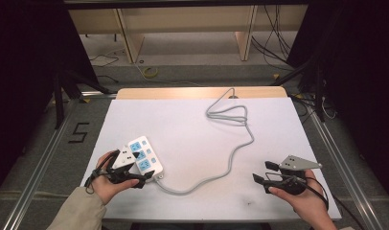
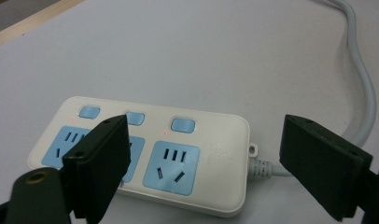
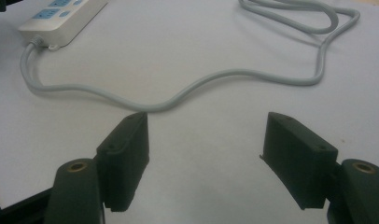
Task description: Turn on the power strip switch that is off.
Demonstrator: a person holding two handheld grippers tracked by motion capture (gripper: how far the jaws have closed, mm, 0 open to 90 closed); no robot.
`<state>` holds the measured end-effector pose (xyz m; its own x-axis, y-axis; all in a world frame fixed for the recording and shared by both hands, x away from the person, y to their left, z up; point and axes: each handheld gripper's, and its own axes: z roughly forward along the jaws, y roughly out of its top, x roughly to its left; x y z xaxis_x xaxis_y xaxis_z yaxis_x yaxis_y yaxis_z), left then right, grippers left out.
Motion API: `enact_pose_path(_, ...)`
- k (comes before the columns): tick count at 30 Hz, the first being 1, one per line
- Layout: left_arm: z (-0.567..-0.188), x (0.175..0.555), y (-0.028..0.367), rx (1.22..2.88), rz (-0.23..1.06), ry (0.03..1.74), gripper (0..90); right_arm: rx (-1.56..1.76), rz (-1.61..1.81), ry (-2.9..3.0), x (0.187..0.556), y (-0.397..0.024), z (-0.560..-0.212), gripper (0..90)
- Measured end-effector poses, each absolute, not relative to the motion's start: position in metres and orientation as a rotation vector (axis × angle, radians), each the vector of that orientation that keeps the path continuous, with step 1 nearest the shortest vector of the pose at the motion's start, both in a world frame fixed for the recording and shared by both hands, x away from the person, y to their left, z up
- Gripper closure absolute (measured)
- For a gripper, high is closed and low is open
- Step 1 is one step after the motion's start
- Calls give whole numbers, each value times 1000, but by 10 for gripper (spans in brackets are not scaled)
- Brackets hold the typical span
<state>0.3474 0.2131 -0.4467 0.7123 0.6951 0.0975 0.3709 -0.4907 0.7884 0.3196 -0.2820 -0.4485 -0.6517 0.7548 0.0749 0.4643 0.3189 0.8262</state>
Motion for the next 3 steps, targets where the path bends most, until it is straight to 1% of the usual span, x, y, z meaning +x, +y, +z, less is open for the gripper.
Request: enact_pose_path(3, -447, 348, 213, 2131, 526, 804, 162, 1094, 1254, 2266, 320, -282, -449, 318)
